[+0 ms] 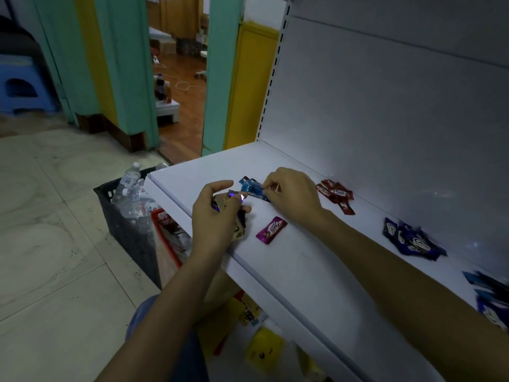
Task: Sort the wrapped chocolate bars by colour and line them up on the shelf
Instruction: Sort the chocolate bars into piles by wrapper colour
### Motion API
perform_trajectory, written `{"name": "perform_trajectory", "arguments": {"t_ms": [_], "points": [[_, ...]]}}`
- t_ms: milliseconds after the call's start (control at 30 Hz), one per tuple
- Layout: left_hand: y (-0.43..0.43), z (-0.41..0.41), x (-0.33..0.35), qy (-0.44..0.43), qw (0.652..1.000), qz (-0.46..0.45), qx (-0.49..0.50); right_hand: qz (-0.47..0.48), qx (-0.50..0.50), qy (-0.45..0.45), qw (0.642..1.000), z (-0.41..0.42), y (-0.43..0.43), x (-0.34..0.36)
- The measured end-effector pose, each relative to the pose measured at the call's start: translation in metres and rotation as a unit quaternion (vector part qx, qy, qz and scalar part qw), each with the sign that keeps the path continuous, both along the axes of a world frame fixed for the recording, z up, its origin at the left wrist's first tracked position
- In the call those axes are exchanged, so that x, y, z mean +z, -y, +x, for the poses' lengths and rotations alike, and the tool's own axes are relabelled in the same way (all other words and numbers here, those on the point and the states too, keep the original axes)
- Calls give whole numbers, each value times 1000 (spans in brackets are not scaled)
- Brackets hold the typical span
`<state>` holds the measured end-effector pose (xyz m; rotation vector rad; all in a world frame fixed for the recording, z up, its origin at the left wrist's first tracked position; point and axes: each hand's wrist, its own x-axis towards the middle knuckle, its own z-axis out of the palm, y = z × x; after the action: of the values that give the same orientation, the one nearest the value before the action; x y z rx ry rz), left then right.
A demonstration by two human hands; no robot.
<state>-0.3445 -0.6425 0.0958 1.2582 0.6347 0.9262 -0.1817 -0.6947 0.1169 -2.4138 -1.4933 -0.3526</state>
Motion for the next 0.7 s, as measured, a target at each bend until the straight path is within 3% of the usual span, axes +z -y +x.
{"name": "perform_trajectory", "arguments": {"t_ms": [100,200,333,400,567,700], "points": [[-2,-1,1,-11,1000,-10,4,-27,38,-32,998,-4,-4,-2],[-3,-4,8,4,998,-60,-8,50,26,-124,991,-12,4,6],[13,-3,27,70,989,-125,-40,157,81,-365,914,-53,39,33],[28,3,38,120,976,-169,-66,175,78,-433,881,-70,58,40],[75,22,45,186,944,-241,-130,213,3,-512,832,-79,109,41],[106,38,40,168,938,-249,-172,248,-18,-510,824,-74,142,35]]}}
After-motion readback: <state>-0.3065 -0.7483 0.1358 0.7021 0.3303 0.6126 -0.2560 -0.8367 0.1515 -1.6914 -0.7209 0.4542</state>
